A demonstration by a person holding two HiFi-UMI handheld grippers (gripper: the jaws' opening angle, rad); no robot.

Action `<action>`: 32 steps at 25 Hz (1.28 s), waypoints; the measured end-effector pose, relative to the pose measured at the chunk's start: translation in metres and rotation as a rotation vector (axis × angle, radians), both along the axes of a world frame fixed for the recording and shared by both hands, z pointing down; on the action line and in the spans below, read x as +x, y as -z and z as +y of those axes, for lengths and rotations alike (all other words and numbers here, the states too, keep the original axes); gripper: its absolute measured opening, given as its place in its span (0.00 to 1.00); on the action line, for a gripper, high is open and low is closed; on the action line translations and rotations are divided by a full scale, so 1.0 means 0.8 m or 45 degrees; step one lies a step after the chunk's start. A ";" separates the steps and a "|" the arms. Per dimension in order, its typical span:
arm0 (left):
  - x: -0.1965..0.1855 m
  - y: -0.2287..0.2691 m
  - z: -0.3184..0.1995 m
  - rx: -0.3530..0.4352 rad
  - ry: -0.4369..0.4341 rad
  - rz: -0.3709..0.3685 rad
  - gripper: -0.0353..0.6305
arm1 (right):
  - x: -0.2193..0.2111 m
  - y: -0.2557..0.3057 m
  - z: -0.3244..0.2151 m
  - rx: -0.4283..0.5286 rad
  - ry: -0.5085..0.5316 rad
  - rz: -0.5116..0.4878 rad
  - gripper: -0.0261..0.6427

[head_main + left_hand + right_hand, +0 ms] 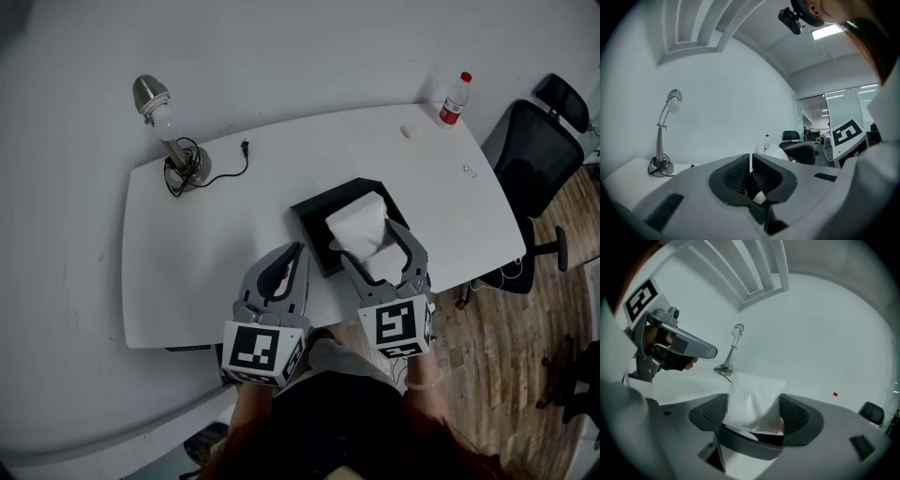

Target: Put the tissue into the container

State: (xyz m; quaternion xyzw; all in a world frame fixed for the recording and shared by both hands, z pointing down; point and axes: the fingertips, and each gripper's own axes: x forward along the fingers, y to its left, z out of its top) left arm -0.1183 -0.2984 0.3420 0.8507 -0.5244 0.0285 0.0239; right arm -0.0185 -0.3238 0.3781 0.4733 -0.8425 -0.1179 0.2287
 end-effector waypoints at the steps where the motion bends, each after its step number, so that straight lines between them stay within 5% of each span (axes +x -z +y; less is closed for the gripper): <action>1: 0.000 -0.002 -0.002 -0.008 0.001 0.000 0.11 | 0.000 -0.003 -0.002 -0.008 0.001 0.000 0.59; 32: -0.001 -0.048 -0.047 -0.145 -0.019 -0.023 0.11 | -0.013 -0.088 -0.049 -0.298 -0.008 0.013 0.59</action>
